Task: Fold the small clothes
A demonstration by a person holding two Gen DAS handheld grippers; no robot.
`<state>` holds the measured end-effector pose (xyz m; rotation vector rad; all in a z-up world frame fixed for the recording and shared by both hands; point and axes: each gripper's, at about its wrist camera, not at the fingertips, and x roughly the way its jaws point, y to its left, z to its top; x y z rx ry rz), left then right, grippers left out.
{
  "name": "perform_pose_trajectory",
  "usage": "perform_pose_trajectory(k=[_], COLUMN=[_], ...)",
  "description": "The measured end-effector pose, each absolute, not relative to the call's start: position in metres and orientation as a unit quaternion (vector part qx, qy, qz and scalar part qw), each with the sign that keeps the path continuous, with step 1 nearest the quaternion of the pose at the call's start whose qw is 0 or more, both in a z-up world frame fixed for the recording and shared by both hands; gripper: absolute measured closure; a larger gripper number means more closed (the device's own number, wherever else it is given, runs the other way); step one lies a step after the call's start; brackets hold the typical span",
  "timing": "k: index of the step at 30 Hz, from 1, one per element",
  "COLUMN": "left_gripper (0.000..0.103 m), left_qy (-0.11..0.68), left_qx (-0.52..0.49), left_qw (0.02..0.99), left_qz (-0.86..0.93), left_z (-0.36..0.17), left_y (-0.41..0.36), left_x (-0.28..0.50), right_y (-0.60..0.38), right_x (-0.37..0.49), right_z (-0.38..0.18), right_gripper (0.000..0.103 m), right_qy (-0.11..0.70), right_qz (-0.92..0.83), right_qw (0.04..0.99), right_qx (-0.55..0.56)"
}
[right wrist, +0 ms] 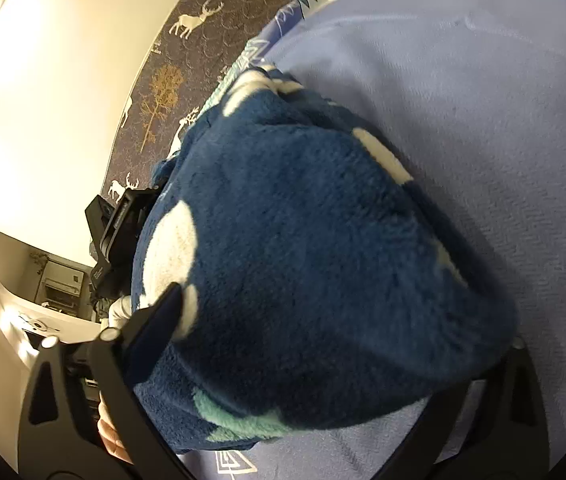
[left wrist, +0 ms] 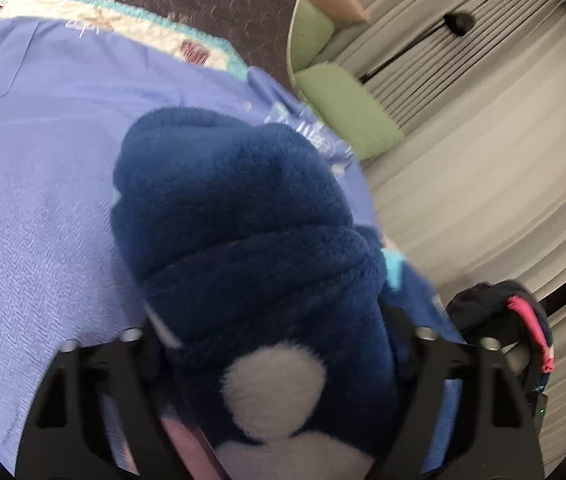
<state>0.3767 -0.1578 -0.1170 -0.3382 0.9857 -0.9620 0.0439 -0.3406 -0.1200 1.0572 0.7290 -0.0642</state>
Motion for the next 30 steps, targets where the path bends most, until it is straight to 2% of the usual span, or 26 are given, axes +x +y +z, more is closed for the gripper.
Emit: perform_pose_trajectory(k=[1, 3, 5, 6, 12, 16, 20, 24, 27, 28, 29, 30], left_gripper=[0.036, 0.038, 0.038, 0.038, 0.038, 0.038, 0.038, 0.038, 0.036, 0.034, 0.024, 0.017], left_qy=[0.434, 0.410, 0.375, 0.358, 0.255, 0.223, 0.208, 0.203, 0.220, 0.230, 0.252, 0.287], left_qx=[-0.170, -0.165, -0.143, -0.136, -0.150, -0.150, -0.124, -0.138, -0.158, -0.158, -0.152, -0.144], left_qw=[0.758, 0.767, 0.785, 0.795, 0.863, 0.898, 0.927, 0.940, 0.943, 0.944, 0.944, 0.939], left_qz=[-0.455, -0.464, -0.472, -0.471, -0.409, -0.348, -0.287, -0.235, -0.193, -0.179, -0.152, -0.125], left_z=[-0.107, -0.088, -0.054, -0.039, 0.059, 0.093, 0.105, 0.092, 0.058, 0.044, 0.025, 0.002], left_y=[-0.151, -0.145, -0.138, -0.133, -0.072, -0.034, -0.012, 0.005, 0.017, 0.020, 0.023, 0.029], left_x=[0.373, 0.367, 0.358, 0.354, 0.380, 0.412, 0.443, 0.486, 0.516, 0.523, 0.531, 0.538], right_y=[-0.341, -0.346, -0.352, -0.354, -0.353, -0.347, -0.320, -0.291, -0.273, -0.268, -0.265, -0.256], right_x=[0.043, 0.042, 0.048, 0.055, 0.146, 0.243, 0.324, 0.394, 0.442, 0.455, 0.464, 0.477], right_z=[-0.115, -0.097, -0.073, -0.060, 0.022, 0.063, 0.083, 0.075, 0.054, 0.046, 0.037, 0.018], right_gripper=[0.025, 0.038, 0.047, 0.048, 0.048, 0.048, 0.048, 0.048, 0.046, 0.042, 0.038, 0.026], right_qy=[0.339, 0.330, 0.315, 0.308, 0.274, 0.272, 0.258, 0.259, 0.265, 0.269, 0.275, 0.298], right_qz=[-0.028, -0.016, -0.008, -0.005, 0.091, 0.168, 0.191, 0.213, 0.204, 0.196, 0.184, 0.147], right_qw=[0.806, 0.825, 0.849, 0.860, 0.908, 0.905, 0.913, 0.913, 0.916, 0.917, 0.919, 0.921], right_qx=[0.484, 0.459, 0.424, 0.406, 0.304, 0.281, 0.252, 0.231, 0.220, 0.218, 0.214, 0.203])
